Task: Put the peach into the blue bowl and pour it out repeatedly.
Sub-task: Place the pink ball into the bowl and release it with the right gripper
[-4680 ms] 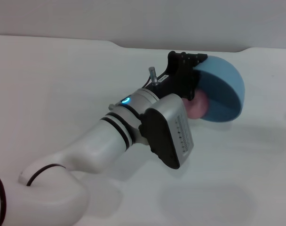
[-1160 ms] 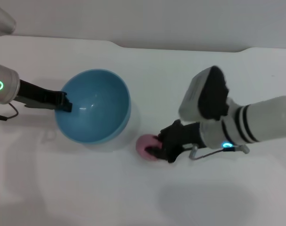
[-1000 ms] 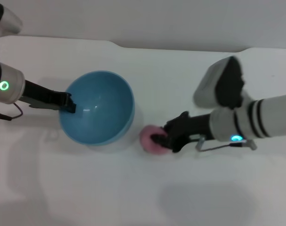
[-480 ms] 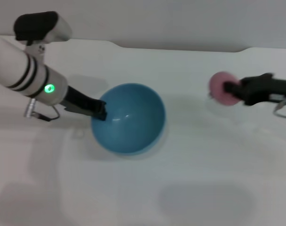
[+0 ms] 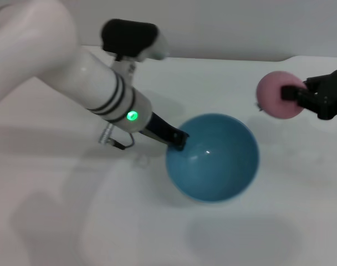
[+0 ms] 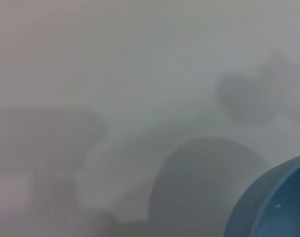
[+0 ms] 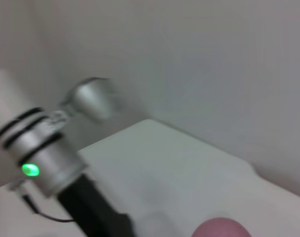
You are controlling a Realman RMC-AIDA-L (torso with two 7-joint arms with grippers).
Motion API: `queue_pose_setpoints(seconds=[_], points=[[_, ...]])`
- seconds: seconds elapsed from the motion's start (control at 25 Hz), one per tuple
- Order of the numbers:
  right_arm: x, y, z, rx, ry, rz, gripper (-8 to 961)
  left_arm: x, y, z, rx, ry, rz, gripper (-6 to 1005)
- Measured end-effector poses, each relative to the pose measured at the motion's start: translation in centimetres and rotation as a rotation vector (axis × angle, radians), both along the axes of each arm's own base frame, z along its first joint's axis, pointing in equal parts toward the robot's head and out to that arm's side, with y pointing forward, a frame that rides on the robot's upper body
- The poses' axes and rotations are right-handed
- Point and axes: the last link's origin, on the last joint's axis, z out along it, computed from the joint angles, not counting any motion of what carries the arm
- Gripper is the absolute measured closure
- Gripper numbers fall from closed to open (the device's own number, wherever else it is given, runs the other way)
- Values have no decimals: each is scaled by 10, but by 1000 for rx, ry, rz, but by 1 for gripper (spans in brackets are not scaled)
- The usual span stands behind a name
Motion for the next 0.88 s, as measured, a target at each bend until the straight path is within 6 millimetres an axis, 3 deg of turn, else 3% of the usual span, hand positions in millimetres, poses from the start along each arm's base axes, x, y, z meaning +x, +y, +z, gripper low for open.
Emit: queue_pose_setpoints(seconds=[0.24,0.52,0.68,0.88], points=[[-22,-10,-13,-92,-44,104,905,20,-5,-28,-56,-8,-58,1000],[-28,-20,-46,-266,-174,147,864,22,-4,-30,-53,-21,-54,999],[-25,-21,-52,-309,-232,112,841,22,-4,-28,-55,-23,-48,1000],[-22,-20,-54,-316,-261,85,733,26,-3,-28,-65,-19,-54,1000]])
